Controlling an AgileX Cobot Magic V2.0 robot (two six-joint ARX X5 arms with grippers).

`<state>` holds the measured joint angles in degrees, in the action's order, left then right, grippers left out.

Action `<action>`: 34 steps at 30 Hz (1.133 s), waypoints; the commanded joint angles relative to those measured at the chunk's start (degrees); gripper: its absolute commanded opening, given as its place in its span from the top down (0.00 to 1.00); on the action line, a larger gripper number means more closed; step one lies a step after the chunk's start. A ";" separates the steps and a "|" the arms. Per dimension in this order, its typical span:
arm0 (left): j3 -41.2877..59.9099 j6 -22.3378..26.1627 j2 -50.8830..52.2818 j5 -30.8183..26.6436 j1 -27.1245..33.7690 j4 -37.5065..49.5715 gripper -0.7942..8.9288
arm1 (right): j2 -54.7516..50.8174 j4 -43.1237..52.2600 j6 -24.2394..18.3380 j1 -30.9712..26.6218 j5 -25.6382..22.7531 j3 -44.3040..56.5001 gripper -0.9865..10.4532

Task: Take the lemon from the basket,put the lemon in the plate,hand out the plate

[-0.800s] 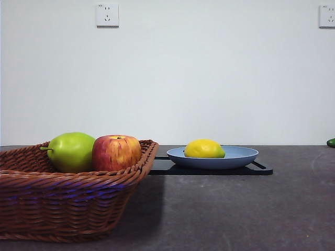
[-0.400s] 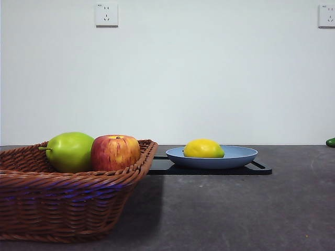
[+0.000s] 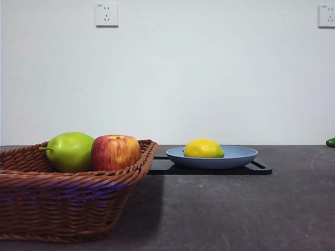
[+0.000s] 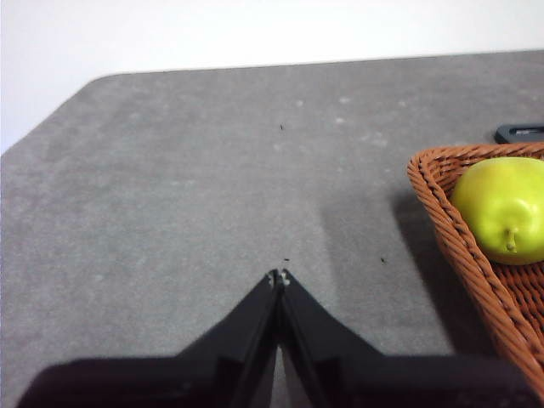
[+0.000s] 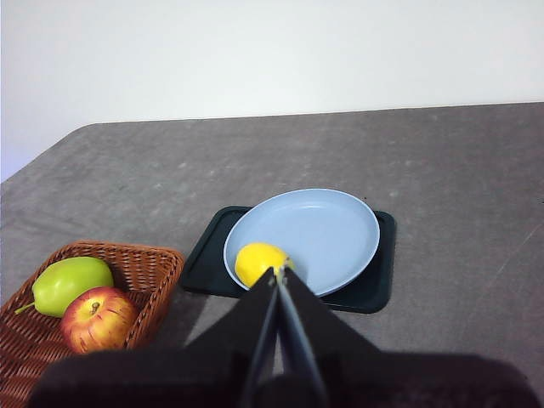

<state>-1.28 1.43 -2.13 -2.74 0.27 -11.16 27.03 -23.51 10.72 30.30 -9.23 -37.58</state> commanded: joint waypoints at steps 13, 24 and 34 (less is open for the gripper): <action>0.22 -0.33 2.03 0.02 0.22 -0.79 0.91 | 0.17 0.79 0.31 0.20 -0.20 -0.48 0.91; 0.22 -0.33 2.03 0.07 0.22 -0.87 0.91 | 0.17 0.79 0.31 0.20 -0.20 -0.48 0.91; 0.22 -0.33 2.03 0.07 0.22 -0.85 0.91 | -0.09 0.46 -7.72 0.20 -0.11 -0.37 0.91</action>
<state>-1.39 1.41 -0.25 -2.57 0.27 -11.70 26.94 -23.55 7.09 30.30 -9.23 -37.58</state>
